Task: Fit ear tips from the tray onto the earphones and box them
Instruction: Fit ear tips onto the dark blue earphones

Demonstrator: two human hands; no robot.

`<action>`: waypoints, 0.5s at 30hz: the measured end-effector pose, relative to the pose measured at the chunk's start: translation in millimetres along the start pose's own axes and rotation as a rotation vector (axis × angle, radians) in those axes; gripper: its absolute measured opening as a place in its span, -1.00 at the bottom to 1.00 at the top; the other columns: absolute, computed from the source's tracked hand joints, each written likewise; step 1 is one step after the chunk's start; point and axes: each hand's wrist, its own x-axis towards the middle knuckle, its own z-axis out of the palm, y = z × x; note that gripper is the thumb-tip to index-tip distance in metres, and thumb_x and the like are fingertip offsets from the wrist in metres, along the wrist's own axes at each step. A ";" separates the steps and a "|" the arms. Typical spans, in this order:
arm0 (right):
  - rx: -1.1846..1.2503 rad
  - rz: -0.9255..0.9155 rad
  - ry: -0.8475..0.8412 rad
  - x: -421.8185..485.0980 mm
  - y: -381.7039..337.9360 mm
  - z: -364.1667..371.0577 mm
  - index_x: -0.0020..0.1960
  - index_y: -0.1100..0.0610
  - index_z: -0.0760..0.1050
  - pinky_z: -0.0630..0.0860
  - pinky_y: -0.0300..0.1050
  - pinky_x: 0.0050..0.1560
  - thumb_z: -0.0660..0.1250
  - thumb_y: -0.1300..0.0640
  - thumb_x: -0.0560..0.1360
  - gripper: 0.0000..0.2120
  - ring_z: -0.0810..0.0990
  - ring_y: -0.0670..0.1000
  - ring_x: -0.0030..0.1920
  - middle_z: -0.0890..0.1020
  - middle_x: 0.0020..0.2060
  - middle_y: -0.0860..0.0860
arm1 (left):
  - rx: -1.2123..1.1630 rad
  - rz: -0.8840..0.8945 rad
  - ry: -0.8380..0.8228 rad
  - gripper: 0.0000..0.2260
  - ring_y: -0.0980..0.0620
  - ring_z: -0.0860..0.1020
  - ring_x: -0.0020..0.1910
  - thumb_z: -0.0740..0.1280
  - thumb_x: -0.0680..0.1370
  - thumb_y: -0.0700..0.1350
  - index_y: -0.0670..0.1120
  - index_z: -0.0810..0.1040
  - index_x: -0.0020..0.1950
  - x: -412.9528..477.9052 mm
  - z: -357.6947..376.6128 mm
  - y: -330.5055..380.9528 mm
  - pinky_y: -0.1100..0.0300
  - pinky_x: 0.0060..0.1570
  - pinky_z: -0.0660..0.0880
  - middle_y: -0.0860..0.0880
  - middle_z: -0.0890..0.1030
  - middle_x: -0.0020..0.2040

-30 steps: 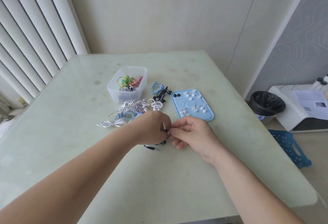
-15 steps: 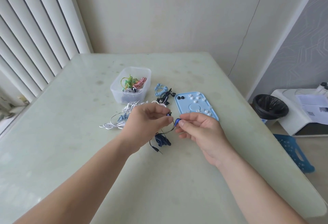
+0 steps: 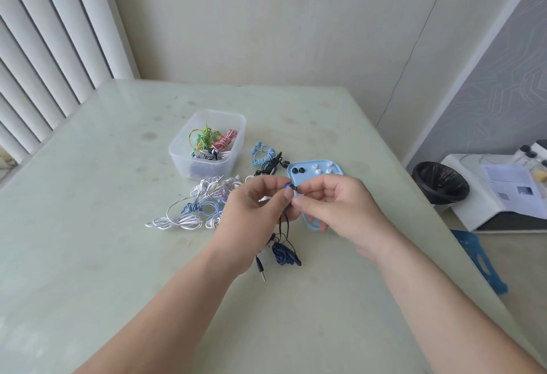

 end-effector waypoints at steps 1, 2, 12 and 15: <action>-0.038 0.016 -0.004 10.0 -2.9 -3.1 -0.04 0.10 0.68 0.48 -0.18 -0.40 0.51 0.16 0.50 -0.94 0.63 -0.06 -0.32 0.72 -0.22 0.03 | -0.008 -0.007 0.004 -0.91 -0.06 0.73 -0.17 0.41 0.62 -0.23 -0.13 0.66 0.12 0.9 -1.1 -2.5 -0.23 0.17 0.62 0.03 0.70 -0.13; -0.109 0.016 0.018 20.5 -5.0 -6.1 -0.06 0.11 0.67 0.48 -0.18 -0.41 0.49 0.16 0.52 -0.98 0.63 -0.05 -0.34 0.71 -0.23 0.02 | -0.017 -0.008 0.007 -0.90 -0.06 0.72 -0.17 0.40 0.63 -0.22 -0.12 0.65 0.13 -0.1 -2.1 -4.6 -0.27 0.20 0.59 0.02 0.68 -0.13; -0.973 -0.020 0.080 118.8 7.9 4.3 -0.11 -0.01 0.59 0.50 -0.13 -0.10 0.34 0.14 0.55 -0.90 0.60 0.15 -0.10 0.63 -0.12 0.01 | -0.255 -0.068 -0.036 -0.84 -0.15 0.64 -0.17 0.37 0.64 -0.26 -0.14 0.68 0.17 -1.9 -12.1 -9.2 -0.04 0.06 0.63 -0.11 0.57 -0.11; -0.974 -0.031 0.129 120.5 6.5 3.5 -0.14 0.02 0.59 0.49 -0.14 -0.13 0.34 0.15 0.53 -0.90 0.60 0.13 -0.13 0.63 -0.14 -0.02 | -0.288 -0.077 -0.023 -0.84 -0.14 0.65 -0.17 0.36 0.64 -0.27 -0.16 0.67 0.19 -0.7 -11.3 -9.0 -0.04 0.06 0.64 -0.11 0.58 -0.11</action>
